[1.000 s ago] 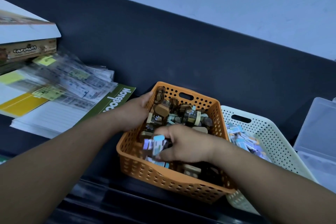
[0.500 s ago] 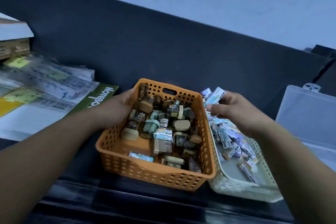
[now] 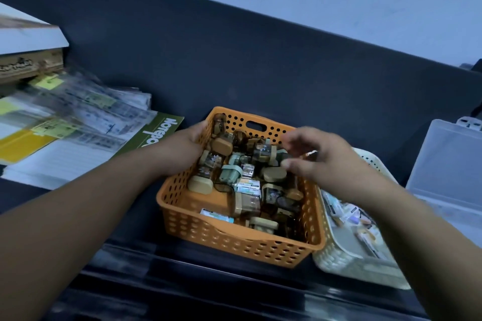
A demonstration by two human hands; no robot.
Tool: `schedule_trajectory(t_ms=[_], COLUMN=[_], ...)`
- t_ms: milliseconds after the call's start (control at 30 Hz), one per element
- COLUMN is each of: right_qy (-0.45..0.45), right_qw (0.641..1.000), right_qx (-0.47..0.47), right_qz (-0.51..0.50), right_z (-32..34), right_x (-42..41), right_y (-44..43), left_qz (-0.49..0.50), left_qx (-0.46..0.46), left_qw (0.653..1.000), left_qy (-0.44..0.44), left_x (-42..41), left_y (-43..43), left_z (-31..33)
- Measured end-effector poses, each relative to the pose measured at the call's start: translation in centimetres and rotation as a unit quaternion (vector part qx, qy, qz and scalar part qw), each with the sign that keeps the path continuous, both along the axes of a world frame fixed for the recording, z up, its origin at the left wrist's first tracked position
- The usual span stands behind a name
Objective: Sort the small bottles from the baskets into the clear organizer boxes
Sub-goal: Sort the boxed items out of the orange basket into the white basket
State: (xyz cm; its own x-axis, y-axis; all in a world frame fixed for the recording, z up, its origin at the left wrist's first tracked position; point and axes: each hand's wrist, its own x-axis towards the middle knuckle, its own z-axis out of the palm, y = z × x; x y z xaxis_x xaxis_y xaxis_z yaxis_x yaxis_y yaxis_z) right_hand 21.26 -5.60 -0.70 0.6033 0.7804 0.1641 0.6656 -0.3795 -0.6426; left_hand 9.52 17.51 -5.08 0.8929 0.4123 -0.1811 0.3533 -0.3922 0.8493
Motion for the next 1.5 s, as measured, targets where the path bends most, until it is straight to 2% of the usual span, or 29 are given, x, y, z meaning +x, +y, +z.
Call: schedule_trajectory(t_ms=[67, 167, 267, 367, 467, 533, 633, 800, 933, 1033, 1167, 1233, 1333, 1433, 1500], right_qy=[0.031, -0.027, -0.109, -0.208, -0.224, -0.163, -0.023, 0.079, 0.075, 0.061, -0.086, -0.138, -0.11, -0.085, -0.147], right_qw=[0.99, 0.95, 0.911, 0.875, 0.875, 0.905, 0.961, 0.991, 0.996, 0.99, 0.964, 0.962, 0.987, 0.979, 0.946], right_qx=[-0.096, -0.243, -0.33, -0.375, -0.368, -0.333, -0.225, -0.081, -0.023, -0.012, -0.106, -0.095, -0.075, -0.179, -0.276], right_qz=[0.104, 0.194, 0.221, 0.222, 0.22, 0.206, 0.157, 0.069, -0.036, -0.13, -0.227, -0.215, -0.093, 0.053, 0.09], right_z=[-0.1, -1.7, -3.4, -4.4, -4.8, -4.7, -3.8, -0.9, 0.0, -0.2, -0.8, -0.6, -0.2, -1.0, -2.1], right_x=[-2.6, -4.6, -5.0, -5.0, -4.8, -4.3, -3.1, -0.7, 1.9, 4.0, 5.1, 4.4, 1.7, -0.5, -0.6], right_y=[2.1, 5.0, 7.1, 8.4, 8.9, 8.6, 7.4, 3.2, -1.2, -4.2, -5.5, -4.6, -1.5, 2.3, 4.8], left_qz=[-0.005, -0.006, -0.005, -0.002, 0.0, -0.001, 0.003, -0.019, -0.02, -0.014, -0.014, -0.014, -0.012, -0.012, -0.011], left_qx=[0.007, 0.013, 0.004, 0.001, 0.0, 0.004, 0.011, 0.006, 0.011, 0.008, 0.016, 0.027, 0.02, 0.026, 0.022], left_qw=[1.0, 1.0, 1.0, 1.0, 1.0, 1.0, 1.0, 0.999, 0.999, 0.999, 1.0, 0.999, 0.999, 1.0, 1.0], left_qy=[0.0, -0.006, -0.001, 0.001, -0.007, -0.008, -0.01, -0.037, -0.045, -0.05, -0.023, -0.016, -0.023, -0.013, -0.008], left_x=[-0.1, 0.0, 0.0, 0.2, 0.5, 0.6, 0.5, 0.3, 0.4, 0.5, 0.4, 0.4, 0.6, 0.6, 0.6], left_y=[0.1, 0.5, 0.6, 0.7, 0.8, 0.8, 0.8, 0.1, -0.5, -0.4, 0.0, 0.1, 0.3, 0.5, 0.7], left_z=[0.0, -0.3, -0.5, -0.6, -0.8, -0.9, -0.8, 0.0, 0.3, 0.2, -0.1, -0.2, -0.5, -0.6, -0.7])
